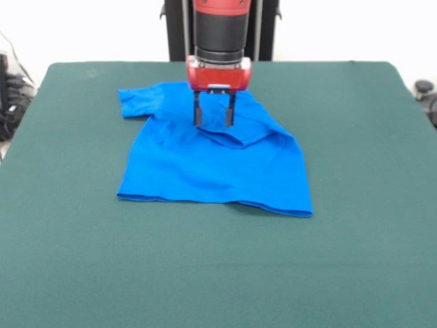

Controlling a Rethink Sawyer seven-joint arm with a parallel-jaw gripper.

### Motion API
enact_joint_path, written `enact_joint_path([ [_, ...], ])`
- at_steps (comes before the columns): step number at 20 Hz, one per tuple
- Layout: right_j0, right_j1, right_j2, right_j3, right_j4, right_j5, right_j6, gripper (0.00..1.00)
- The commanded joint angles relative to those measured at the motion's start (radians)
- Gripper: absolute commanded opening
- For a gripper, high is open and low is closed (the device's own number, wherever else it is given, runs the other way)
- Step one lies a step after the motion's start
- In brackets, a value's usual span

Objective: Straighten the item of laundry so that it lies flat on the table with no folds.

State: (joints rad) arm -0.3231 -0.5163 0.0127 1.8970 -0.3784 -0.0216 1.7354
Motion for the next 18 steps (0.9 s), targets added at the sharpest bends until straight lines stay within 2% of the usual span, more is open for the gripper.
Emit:
enact_joint_path([
  [1, 0.029, 0.083, 0.049, -0.06, 0.0, -0.058, 0.132, 1.0],
  [18, 0.038, 0.099, 0.034, -0.071, 0.003, -0.088, 0.138, 1.0],
])
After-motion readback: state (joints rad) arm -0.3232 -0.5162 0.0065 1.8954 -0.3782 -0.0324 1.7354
